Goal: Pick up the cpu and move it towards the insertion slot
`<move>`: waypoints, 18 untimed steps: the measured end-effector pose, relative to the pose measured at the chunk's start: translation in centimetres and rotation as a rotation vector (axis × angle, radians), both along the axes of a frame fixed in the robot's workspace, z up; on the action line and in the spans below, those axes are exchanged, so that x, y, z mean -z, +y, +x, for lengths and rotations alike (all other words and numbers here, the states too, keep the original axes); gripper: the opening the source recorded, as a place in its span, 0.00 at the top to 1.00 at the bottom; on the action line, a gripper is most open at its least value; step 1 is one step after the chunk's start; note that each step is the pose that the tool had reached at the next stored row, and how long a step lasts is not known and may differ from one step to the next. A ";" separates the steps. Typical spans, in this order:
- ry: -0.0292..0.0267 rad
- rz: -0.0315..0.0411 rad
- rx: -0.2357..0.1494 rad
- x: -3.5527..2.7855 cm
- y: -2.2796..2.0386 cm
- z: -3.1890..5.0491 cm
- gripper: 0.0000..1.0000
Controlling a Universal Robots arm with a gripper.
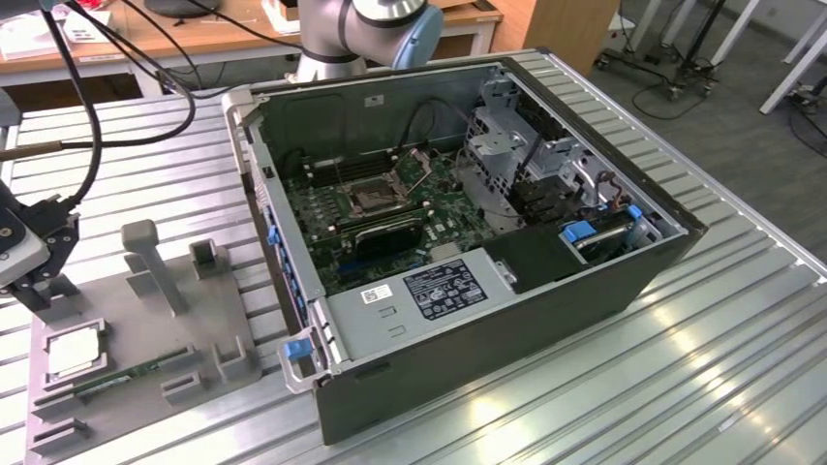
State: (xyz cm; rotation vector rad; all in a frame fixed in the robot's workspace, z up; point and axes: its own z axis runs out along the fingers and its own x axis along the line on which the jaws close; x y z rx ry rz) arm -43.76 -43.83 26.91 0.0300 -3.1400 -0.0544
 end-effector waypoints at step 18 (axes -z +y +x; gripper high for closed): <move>0.0000 -0.0010 0.000 1.11 -0.35 -0.22 0.89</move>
